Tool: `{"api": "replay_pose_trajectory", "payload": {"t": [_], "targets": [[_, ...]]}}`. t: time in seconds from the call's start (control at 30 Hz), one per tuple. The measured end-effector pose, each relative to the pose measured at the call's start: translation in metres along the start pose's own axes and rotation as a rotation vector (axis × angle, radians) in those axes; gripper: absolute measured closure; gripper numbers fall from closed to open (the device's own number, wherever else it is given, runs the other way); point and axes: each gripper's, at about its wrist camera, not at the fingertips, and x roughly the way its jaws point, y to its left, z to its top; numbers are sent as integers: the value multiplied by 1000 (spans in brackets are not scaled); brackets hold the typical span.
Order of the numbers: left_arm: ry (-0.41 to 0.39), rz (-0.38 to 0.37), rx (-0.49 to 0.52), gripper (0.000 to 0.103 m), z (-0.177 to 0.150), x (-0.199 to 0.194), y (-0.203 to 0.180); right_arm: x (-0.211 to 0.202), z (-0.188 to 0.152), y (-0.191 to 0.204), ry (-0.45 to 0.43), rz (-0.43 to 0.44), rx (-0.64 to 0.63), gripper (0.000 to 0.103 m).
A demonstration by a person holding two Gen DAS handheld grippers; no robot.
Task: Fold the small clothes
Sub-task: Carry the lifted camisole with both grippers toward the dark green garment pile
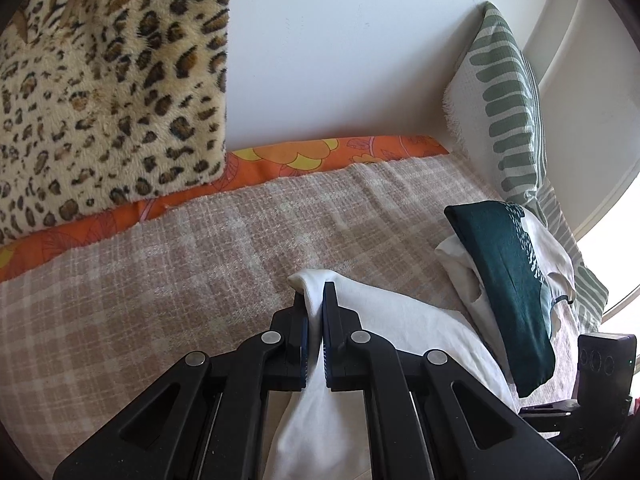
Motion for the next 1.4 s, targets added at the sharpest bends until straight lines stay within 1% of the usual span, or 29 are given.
{"api": "replay_pose_trajectory", "payload": {"t": [0.03, 0.13, 0.17, 0.23, 0.33, 0.4, 0.5, 0.57, 0.6, 0.67, 0.7, 0.73, 0.77, 0.8, 0.9, 1.0, 1.27, 1.33, 1.4], "targets": [[8, 2, 4, 99, 0, 4, 1, -2, -2, -2, -7, 2, -3, 62], [25, 7, 2, 99, -2, 14, 7, 0, -5, -13, 11, 129, 52, 62], [32, 14, -4, 99, -2, 18, 10, 1, -6, -15, 13, 146, 67, 62], [50, 26, -21, 97, -4, 22, 14, 2, -8, -15, 6, 140, 71, 62], [60, -23, -47, 96, -6, 20, 22, 6, -7, -14, 16, 156, 74, 62], [72, -49, -85, 89, -7, 17, 30, 9, -3, -13, 9, 171, 81, 62], [80, -78, -146, 88, -7, 17, 41, 12, 1, -10, 0, 182, 96, 60], [80, -91, -175, 88, -7, 20, 45, 14, 1, -4, -1, 176, 75, 60], [83, -100, -189, 85, -7, 22, 46, 15, 1, -2, 5, 169, 58, 60], [80, -93, -188, 84, -8, 27, 44, 15, 2, 5, -2, 108, 12, 69], [70, -92, -174, 86, -9, 28, 42, 15, 2, 7, -2, 83, -5, 82], [65, -90, -159, 86, -11, 29, 38, 15, 2, 8, 0, 59, -14, 90], [60, -88, -145, 96, -12, 31, 34, 15, 2, 8, -1, 46, -17, 93], [55, -84, -135, 99, -13, 30, 31, 14, 2, 9, -2, 37, -26, 94], [18, -79, -121, 99, -13, 20, 28, 8, 1, 23, -18, -42, -112, 96], [-18, -92, -131, 99, -11, -1, 28, -5, 2, 38, -40, -78, -192, 97], [-103, -115, -63, 99, 2, -58, 1, -54, 4, 62, -104, -117, -319, 97], [-121, -110, -47, 99, 5, -66, -6, -67, 4, 65, -118, -117, -333, 98], [-126, -115, -36, 99, 8, -69, -13, -76, 3, 63, -128, -99, -331, 97]]}}
